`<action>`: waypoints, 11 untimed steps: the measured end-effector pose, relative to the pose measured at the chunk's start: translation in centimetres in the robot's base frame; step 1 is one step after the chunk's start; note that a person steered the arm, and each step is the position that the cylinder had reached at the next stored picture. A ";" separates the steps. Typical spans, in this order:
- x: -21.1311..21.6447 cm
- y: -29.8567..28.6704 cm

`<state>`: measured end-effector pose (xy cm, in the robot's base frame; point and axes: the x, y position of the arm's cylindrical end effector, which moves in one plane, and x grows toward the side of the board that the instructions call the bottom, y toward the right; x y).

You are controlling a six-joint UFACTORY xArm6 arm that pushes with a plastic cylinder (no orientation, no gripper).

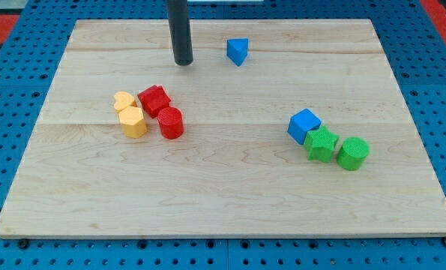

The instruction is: Slide the blue triangle left to the blue cube

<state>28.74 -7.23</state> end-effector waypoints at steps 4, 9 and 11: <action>0.4 13.4; 8.7 10.8; 13.2 15.3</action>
